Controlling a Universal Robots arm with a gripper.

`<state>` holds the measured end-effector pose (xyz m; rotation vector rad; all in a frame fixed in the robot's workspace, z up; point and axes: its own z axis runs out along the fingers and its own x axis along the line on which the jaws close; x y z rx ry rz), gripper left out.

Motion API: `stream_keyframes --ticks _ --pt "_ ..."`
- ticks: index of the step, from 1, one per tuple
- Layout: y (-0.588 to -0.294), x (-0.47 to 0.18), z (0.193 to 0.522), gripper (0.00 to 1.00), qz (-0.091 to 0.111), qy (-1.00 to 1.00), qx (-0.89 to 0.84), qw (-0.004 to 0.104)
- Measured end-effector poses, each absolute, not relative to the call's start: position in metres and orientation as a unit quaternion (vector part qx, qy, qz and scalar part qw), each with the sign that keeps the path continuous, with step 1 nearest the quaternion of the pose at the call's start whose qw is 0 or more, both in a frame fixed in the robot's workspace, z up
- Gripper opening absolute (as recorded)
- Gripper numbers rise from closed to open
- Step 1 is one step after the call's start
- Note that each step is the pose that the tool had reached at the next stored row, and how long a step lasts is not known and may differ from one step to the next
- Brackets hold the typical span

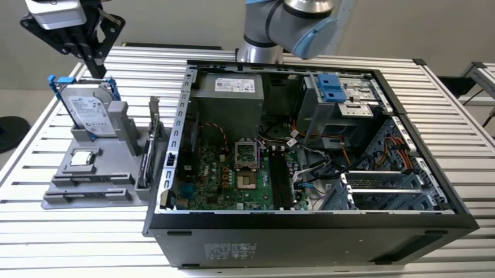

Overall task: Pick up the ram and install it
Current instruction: 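Reach for the ram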

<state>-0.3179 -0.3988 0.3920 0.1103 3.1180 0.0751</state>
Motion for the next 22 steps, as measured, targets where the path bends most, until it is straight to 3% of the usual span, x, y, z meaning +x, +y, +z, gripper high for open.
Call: stream_keyframes --ticks 22 --pt "-0.399 -0.357 0.392 0.00 0.024 0.999 0.035 0.010"
